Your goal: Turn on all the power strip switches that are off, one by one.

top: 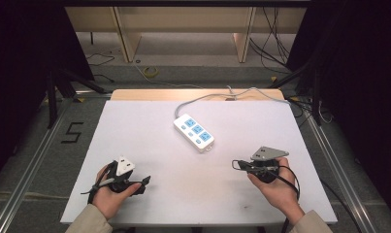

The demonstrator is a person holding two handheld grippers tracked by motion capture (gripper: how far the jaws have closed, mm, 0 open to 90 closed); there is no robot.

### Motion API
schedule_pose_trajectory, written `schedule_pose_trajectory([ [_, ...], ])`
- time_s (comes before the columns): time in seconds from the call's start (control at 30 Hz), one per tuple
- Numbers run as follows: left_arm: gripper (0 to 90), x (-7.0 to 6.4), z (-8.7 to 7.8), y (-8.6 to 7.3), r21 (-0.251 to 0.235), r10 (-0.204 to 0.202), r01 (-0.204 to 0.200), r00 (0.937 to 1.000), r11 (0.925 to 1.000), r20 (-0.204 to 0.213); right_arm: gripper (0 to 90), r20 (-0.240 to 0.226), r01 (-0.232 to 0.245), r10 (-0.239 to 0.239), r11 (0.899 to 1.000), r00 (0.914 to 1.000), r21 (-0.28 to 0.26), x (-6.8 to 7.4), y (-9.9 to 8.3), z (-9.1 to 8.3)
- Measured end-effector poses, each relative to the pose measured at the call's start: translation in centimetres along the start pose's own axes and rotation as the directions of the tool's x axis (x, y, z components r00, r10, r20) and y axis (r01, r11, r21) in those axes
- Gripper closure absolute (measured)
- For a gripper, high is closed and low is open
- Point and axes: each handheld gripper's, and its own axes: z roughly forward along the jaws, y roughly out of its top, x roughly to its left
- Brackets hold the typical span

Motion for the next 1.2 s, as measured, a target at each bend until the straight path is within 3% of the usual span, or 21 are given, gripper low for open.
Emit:
schedule_pose_trajectory([
  [0.6,19.7,-0.2,0.1,0.0,0.000,0.001,-0.001,1.0000,1.0000,0.003,90.0,-0.009,0.000,0.000,1.000,1.0000,0.014,0.0,2.1,1.1],
  [1.2,19.9,-0.2,0.1,0.0,-0.002,0.009,-0.009,1.0000,1.0000,0.001,90.0,-0.026,0.026,-0.025,0.999,0.9993,0.028,0.2,5.2,3.4],
])
